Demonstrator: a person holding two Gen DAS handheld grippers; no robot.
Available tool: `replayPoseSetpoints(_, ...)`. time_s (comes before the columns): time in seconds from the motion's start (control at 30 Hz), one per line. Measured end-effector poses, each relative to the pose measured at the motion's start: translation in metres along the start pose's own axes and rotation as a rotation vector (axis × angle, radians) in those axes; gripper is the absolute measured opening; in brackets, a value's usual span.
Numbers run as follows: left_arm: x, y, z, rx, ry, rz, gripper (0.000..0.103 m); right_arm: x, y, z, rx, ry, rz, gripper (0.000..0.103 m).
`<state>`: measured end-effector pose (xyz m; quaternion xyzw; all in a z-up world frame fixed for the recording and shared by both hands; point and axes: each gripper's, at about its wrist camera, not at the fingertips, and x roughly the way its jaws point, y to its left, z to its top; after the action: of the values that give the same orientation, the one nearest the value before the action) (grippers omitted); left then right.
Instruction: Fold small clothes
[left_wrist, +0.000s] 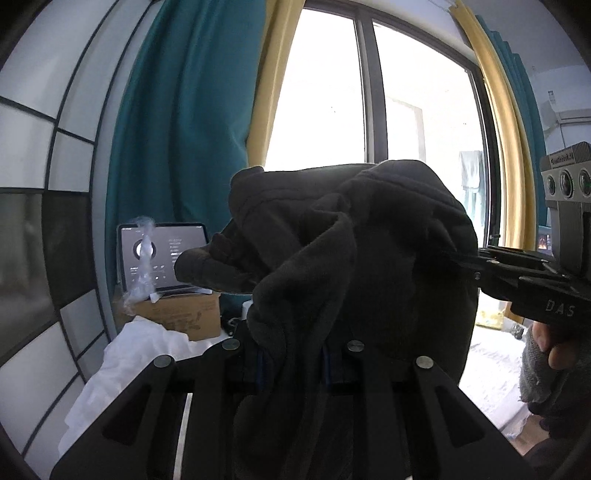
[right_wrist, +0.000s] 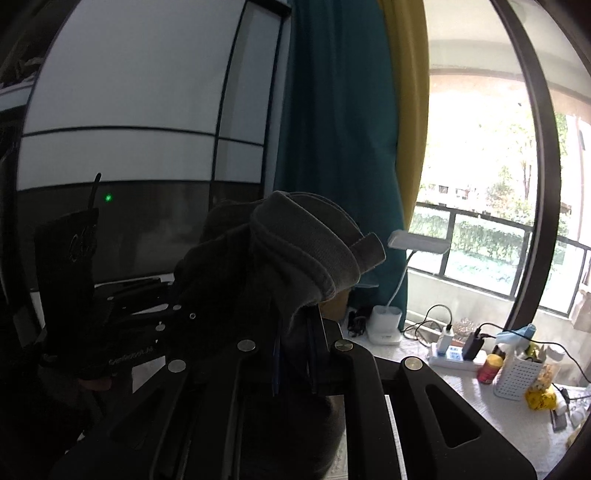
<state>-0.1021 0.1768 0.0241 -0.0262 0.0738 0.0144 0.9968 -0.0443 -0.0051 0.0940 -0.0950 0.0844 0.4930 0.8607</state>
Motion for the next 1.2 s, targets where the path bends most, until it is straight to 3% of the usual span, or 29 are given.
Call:
replayPoseSetpoints(0.57, 0.089, 0.029, -0.028, -0.038, 0.163, -0.083, 0.020, 0.071, -0.057, -0.048, 0.125, 0.158, -0.086, 0.012)
replayPoseSetpoints(1.2, 0.159, 0.051, -0.058, -0.094, 0.329, -0.060, 0.020, 0.146, -0.106, -0.083, 0.209, 0.270, -0.026, 0.012)
